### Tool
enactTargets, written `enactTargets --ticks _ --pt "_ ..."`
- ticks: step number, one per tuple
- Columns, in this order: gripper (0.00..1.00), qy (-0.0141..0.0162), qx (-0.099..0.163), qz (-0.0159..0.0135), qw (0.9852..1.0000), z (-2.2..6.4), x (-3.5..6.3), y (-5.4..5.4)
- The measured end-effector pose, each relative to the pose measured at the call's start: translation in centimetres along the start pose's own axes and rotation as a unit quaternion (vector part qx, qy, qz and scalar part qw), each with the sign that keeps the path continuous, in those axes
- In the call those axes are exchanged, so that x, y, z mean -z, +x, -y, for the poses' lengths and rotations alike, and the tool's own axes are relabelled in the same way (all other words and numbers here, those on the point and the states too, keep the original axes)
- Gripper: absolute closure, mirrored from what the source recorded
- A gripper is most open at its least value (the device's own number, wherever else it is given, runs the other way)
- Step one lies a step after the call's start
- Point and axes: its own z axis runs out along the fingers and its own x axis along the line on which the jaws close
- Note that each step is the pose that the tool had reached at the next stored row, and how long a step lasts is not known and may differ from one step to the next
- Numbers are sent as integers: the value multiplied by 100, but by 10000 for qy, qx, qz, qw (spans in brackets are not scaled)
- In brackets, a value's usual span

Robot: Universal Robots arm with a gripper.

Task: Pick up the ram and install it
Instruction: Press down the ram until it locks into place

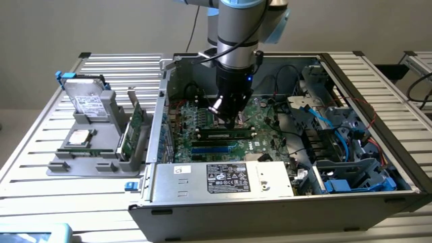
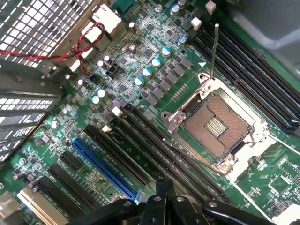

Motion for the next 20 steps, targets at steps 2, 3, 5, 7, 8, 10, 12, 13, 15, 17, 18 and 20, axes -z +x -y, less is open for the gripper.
enactTargets --ticks 2,3,5,7,8,10,12,13,15,17,18,20 --pt "89 -2 -127 -1 9999 0 0 0" --pt "89 -3 -192 -2 9998 0 0 0" --pt "89 -7 -324 -5 9995 0 0 0" --pt "89 -12 -459 -9 9989 0 0 0" --pt "89 -14 -526 -11 9986 0 0 0" --pt "89 -19 -665 -16 9978 0 0 0" --pt "89 -25 -800 -21 9968 0 0 0" --pt "89 -28 -867 -24 9962 0 0 0" --pt "89 -34 -1000 -29 9950 0 0 0" --pt "89 -38 -1132 -33 9936 0 0 0" --pt "89 -40 -1196 -34 9928 0 0 0" --pt "89 -44 -1328 -38 9911 0 0 0"
